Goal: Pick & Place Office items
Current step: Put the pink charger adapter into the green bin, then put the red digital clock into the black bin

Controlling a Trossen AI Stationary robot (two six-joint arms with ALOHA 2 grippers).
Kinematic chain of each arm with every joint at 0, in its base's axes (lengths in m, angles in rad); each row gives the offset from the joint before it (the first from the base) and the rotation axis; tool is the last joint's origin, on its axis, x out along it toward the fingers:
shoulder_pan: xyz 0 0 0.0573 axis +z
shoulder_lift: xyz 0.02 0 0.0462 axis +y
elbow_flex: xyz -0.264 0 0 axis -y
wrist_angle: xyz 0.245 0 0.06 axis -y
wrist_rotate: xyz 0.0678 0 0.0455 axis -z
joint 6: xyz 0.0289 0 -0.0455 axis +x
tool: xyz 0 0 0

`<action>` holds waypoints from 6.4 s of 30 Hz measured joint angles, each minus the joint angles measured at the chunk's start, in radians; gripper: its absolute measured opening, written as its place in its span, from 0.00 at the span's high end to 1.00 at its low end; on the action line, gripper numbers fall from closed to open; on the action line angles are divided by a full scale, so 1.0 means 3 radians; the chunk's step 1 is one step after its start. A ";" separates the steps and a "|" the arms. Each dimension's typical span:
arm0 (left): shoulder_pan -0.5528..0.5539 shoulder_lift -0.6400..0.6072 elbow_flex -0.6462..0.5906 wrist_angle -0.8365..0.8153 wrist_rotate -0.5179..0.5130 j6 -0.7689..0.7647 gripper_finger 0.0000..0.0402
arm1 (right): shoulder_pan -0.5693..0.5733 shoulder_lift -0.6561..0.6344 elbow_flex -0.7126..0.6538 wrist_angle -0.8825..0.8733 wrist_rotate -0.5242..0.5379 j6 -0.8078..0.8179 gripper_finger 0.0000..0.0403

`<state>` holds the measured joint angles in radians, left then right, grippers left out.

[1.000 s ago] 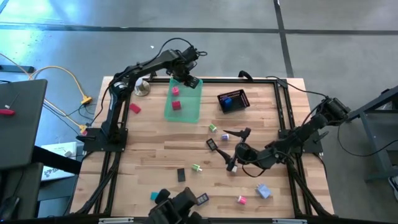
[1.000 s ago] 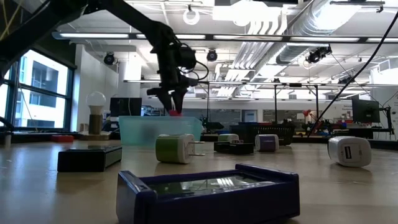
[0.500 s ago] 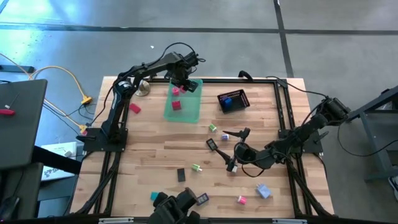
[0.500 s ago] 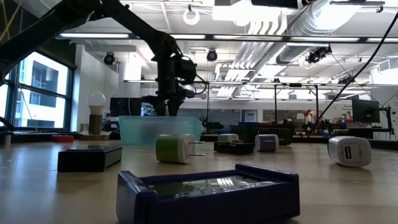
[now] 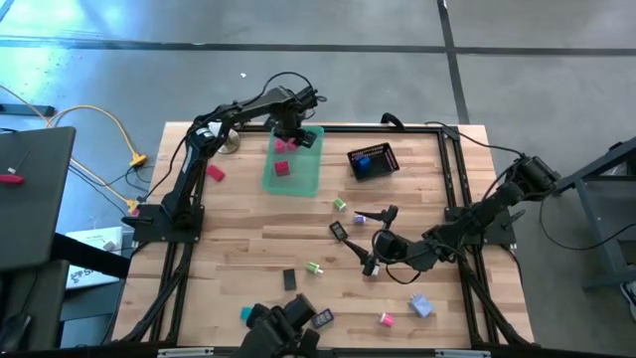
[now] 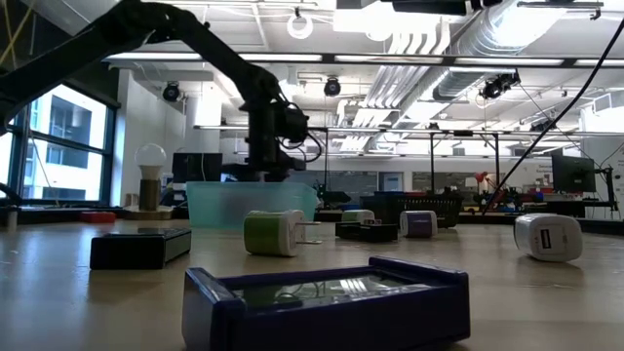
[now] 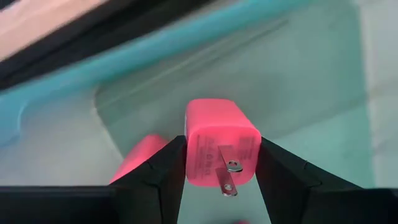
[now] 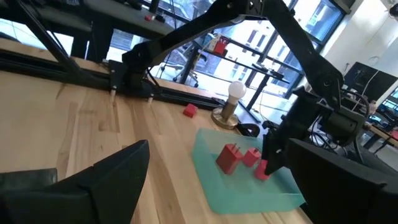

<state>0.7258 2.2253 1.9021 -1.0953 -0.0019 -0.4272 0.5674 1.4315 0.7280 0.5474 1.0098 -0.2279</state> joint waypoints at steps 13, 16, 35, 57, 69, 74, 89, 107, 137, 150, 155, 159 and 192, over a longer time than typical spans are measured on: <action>0.0015 -0.0055 0.0002 -0.0005 0.0065 0.0037 0.52 | 0.0000 0.0000 0.0000 -0.0049 0.0000 -0.0001 0.09; 0.0017 -0.0181 0.0018 -0.0013 0.0048 0.0036 0.52 | 0.0000 0.0000 0.0000 -0.0049 0.0001 0.0000 0.10; -0.1043 -0.1475 -0.0052 -0.1550 -0.0180 0.0401 0.51 | 0.0036 0.0000 0.0000 -0.0156 -0.0072 0.0151 0.09; -0.0772 -0.2043 -0.1178 -0.1550 -0.0099 0.1676 0.51 | 0.0051 0.0000 0.0000 -0.0477 -0.0259 0.0452 0.09; -0.0208 -0.3149 -0.2555 -0.0845 0.0601 0.2113 0.51 | -0.0013 0.0000 0.0000 -0.0494 -0.0348 0.0508 0.09; -0.0136 -0.3251 -0.2766 -0.0832 0.0558 0.1501 0.51 | -0.0080 0.0000 0.0000 -0.0487 -0.0492 0.0525 0.09; 0.0363 -0.3237 -0.3412 -0.0199 0.0167 -0.0863 0.51 | -0.0103 0.0000 0.0000 -0.0469 -0.0689 0.0596 0.09; 0.0502 -0.3236 -0.3662 0.0100 -0.0116 -0.2755 0.51 | -0.0095 0.0000 0.0000 -0.0499 -0.0941 0.0600 0.09; 0.0760 -0.3235 -0.3955 0.0666 -0.0477 -0.3839 0.51 | 0.0100 0.0000 0.0000 -0.0495 -0.0972 0.0496 0.09; 0.0760 -0.3230 -0.3994 0.0695 -0.0641 -0.3948 0.51 | 0.0100 0.0000 0.0000 -0.0495 -0.0972 0.0495 0.09; 0.0760 -0.3227 -0.4013 0.0689 -0.0668 -0.4037 0.51 | 0.0100 0.0000 0.0000 -0.0497 -0.0972 0.0496 0.09; 0.0760 -0.3227 -0.4013 0.0691 -0.0676 -0.4039 0.51 | 0.0100 0.0000 0.0000 -0.0496 -0.0972 0.0496 0.09; 0.0874 -0.3229 -0.4014 0.0688 -0.0251 -0.3814 0.51 | 0.0100 0.0000 0.0000 -0.0497 -0.0972 0.0495 0.09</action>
<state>0.9878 1.2568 0.6979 -0.8889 -0.0771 -1.5715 0.5976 1.4315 0.7280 0.3985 0.7181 -0.0795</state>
